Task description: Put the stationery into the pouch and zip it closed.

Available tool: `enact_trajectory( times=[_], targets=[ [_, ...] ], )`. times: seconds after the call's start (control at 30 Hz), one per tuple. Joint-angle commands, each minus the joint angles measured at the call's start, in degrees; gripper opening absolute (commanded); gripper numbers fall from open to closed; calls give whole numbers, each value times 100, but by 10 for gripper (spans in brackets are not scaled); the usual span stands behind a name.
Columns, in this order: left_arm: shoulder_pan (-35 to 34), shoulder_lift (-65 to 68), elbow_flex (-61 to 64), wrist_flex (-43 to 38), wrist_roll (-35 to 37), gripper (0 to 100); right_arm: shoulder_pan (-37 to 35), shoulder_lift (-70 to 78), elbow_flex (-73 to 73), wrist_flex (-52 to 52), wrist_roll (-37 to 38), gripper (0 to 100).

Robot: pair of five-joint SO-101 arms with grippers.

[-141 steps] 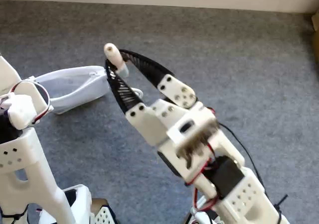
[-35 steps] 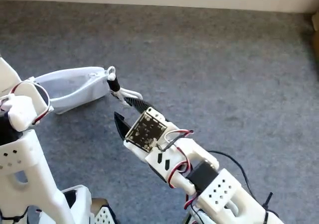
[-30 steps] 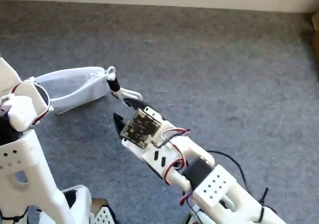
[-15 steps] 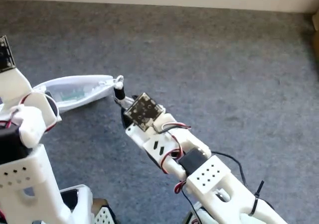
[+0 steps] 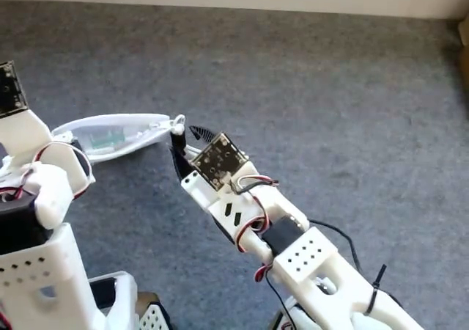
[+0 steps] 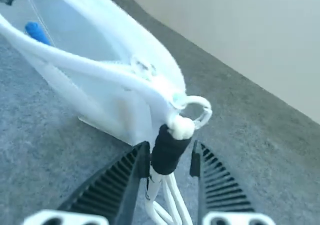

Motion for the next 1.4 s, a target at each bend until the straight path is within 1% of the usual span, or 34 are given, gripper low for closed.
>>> enact_trajectory(
  times=[0.0, 0.1, 0.63, 0.7, 0.83, 0.93, 1.13, 1.27, 1.37],
  targets=[
    [347, -40, 22, -88, -44, 7, -154, 497, -646, -321, -44, 135],
    [347, -57, 22, -88, -53, 7, -110, 708, -804, -374, -44, 135],
    [347, -40, 31, -97, -70, 7, 40, 708, -796, -356, -44, 129],
    [347, -57, 136, -132, -70, 7, 48, 699, -796, -347, -44, 105],
    [356, -75, 303, -308, -70, 7, 207, 470, -787, -347, -35, 1],
    [356, -75, 303, -316, -70, 7, 277, -110, -602, 40, -35, 7],
    [365, -66, 312, -334, -70, 7, 198, -1235, -286, 936, 0, 6],
    [365, -66, 312, -334, -62, 7, 180, -1393, -163, 1182, 0, 6],
    [365, -75, 312, -316, -53, 7, 22, -1270, -127, 1200, 0, 6]
  ],
)
